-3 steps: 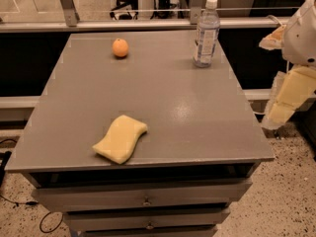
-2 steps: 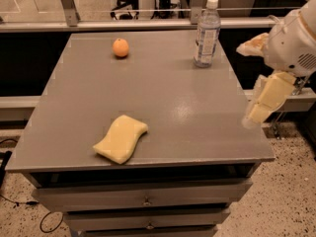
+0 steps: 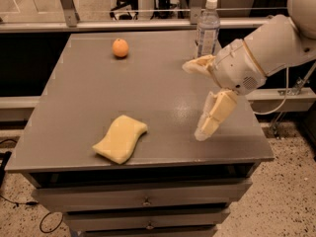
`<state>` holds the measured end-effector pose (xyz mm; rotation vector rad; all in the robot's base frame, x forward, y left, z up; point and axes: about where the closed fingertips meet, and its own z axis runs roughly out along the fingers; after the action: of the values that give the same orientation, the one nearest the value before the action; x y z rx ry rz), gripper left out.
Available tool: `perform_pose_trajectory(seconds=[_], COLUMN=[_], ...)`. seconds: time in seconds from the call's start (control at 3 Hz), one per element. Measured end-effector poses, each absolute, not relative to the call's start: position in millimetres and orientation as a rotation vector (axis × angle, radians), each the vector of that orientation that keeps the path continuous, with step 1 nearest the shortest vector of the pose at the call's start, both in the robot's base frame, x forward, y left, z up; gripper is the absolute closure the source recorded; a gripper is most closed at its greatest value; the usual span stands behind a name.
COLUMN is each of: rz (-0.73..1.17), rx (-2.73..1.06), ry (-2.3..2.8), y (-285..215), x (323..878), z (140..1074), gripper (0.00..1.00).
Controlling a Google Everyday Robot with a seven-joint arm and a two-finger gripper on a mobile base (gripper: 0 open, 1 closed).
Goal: Move sponge near orange
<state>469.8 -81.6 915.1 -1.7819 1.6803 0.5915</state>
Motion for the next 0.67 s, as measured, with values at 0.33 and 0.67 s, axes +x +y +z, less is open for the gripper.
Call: perform_pose_trajectory(seconds=[0.33,0.67], rz=[0.684,0.791], rx=[-1.781,-1.756], ry=[1.622,1.599], y=[-48,-8], x=[469,469], z=[898,874], gripper=[0.00,0.00])
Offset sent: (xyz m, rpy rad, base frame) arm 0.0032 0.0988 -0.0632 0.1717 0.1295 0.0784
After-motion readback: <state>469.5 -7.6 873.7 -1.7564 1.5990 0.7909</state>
